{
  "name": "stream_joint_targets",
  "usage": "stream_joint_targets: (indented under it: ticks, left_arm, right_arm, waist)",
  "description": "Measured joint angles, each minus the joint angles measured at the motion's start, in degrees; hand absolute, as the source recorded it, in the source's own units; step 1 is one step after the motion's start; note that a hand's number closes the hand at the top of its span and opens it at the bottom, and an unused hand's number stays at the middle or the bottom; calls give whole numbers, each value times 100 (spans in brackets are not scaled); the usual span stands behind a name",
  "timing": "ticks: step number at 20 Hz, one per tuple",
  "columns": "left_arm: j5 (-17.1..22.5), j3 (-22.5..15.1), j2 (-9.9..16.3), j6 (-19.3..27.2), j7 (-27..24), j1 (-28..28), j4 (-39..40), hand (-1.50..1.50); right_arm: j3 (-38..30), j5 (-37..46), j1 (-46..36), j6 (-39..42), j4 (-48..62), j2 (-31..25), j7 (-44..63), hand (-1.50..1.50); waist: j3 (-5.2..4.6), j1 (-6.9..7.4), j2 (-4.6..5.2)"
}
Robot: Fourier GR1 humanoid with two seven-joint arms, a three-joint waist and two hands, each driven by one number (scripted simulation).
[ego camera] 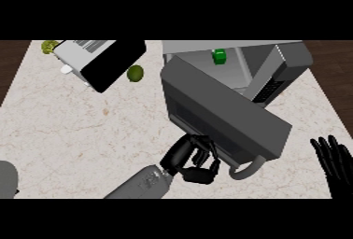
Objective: Pick up the milk, place it into the microwave and close the microwave
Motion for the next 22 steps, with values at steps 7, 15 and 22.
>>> stream_joint_targets:
  ticks: [7,15,22]
  left_arm:
    - [878,-286,8,487,-234,-360,-54,150]
    - [1759,-177,-19,1404,-381,-750,-146,150]
    - [2376,-58,-31,1996,-268,-1261,83,-150]
  right_arm:
    - [106,-372,-22,332,-570,-219,462,-150]
    - [-48,-594,-226,515,-921,-597,783,-150]
    - [-273,-769,-512,544,-1076,-861,952,-150]
  waist:
    - [-11,-255,65]
    - [-14,-471,112]
    - [-5,-720,183]
